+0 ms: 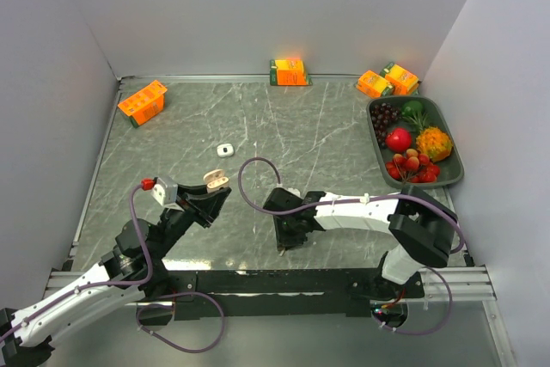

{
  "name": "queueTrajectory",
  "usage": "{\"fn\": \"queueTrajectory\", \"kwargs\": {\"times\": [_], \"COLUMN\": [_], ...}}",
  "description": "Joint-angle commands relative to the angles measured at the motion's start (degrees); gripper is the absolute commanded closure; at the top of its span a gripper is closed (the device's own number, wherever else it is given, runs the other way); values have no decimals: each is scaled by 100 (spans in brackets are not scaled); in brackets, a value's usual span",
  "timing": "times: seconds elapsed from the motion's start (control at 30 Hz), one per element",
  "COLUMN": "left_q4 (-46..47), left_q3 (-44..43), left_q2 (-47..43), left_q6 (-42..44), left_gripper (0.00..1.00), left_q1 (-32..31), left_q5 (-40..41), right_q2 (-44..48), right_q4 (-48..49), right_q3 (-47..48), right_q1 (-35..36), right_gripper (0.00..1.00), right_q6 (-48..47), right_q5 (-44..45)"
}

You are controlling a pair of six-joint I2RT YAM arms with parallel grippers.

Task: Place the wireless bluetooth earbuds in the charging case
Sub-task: Pick up the earbud from the center of the board.

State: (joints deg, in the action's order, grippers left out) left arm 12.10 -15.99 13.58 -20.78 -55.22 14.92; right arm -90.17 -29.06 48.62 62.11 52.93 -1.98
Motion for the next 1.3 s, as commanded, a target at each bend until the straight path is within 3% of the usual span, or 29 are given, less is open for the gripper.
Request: {"fn": "queueTrajectory", "kwargs": {"times": [0.0,0.4,0.8,1.03,1.27], "left_q4": [117,117,415,1126,1830], "left_q3": [-62,-71,-54,52,8], "left_q2": [-84,-102,56,399,1023], "left_q6": [-85,-76,135,574,1347], "left_gripper": [99,99,99,99,99], "left_q1": [-6,-6,-6,-15,-15], "left_q5": [2,20,-94,-497,-1217], "right_q2": [-176,341,1616,2144,2214], "right_q4": [120,-214,-1743,-1367,-760], "right_q3": [165,271,1983,2836,3233], "right_q1": [12,21,38,459,961], "right_gripper": [71,100,100,100,100], "right_q6": [51,51,-950,-2547,-3833], "right_q5": [-22,285,2164,3324,3214]}}
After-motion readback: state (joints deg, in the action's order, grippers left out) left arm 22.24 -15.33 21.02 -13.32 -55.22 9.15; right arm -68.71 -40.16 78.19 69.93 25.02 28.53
